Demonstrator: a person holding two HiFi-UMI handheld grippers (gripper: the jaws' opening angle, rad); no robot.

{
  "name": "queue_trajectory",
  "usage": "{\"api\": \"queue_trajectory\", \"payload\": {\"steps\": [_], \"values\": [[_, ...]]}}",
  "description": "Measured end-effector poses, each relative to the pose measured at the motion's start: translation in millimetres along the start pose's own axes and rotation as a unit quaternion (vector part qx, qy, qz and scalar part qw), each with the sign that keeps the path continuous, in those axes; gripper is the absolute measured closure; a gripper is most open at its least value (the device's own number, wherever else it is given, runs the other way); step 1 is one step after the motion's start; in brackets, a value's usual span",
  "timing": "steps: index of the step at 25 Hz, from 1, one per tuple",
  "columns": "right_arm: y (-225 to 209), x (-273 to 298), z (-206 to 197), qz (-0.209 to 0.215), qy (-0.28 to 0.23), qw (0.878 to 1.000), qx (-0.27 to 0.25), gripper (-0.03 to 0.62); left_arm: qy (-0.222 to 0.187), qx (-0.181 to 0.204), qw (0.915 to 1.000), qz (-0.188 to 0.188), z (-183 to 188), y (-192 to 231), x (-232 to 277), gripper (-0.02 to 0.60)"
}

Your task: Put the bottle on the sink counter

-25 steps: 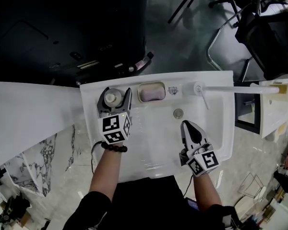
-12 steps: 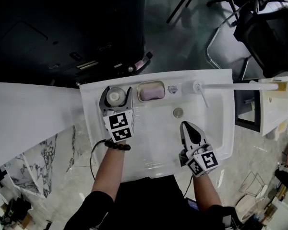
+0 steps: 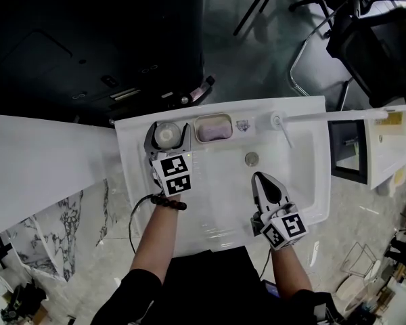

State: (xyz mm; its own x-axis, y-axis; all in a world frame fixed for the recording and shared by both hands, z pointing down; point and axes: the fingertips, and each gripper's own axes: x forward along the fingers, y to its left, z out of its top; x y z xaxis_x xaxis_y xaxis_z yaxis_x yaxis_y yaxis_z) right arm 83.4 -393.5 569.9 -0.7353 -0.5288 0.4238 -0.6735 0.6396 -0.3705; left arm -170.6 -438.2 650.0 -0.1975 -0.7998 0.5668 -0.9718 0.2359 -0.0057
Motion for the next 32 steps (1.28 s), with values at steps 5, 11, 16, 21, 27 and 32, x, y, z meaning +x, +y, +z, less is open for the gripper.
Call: {"api": "queue_trajectory", "payload": {"steps": [5,11,16,21,27,32], "values": [[3,-8,0,-0.007,-0.006,1.000,0.001,0.562,-0.018,-0.037,0.9978,-0.053,4,-2,-4,0.193],[9,-20,-1,-0.012,-0.022,1.000,0.001,0.563,-0.022,-0.044,0.9924,-0.113,-2,-6,-16,0.167],[18,-28,8,-0.020,-0.038,0.999,-0.005,0.562,-0.021,-0.046,0.9897,-0.133,-6,-1,-38,0.161],[32,-36,21,-0.025,-0.070,0.997,-0.016,0.563,-0.050,-0.080,0.9812,-0.168,6,-1,-69,0.161],[55,-58,47,-0.027,-0.115,0.992,-0.040,0.563,-0.059,-0.106,0.9706,-0.208,17,-5,-102,0.164],[61,-75,63,-0.050,-0.142,0.988,-0.046,0.563,-0.047,-0.100,0.9680,-0.225,22,-6,-122,0.178]]}}
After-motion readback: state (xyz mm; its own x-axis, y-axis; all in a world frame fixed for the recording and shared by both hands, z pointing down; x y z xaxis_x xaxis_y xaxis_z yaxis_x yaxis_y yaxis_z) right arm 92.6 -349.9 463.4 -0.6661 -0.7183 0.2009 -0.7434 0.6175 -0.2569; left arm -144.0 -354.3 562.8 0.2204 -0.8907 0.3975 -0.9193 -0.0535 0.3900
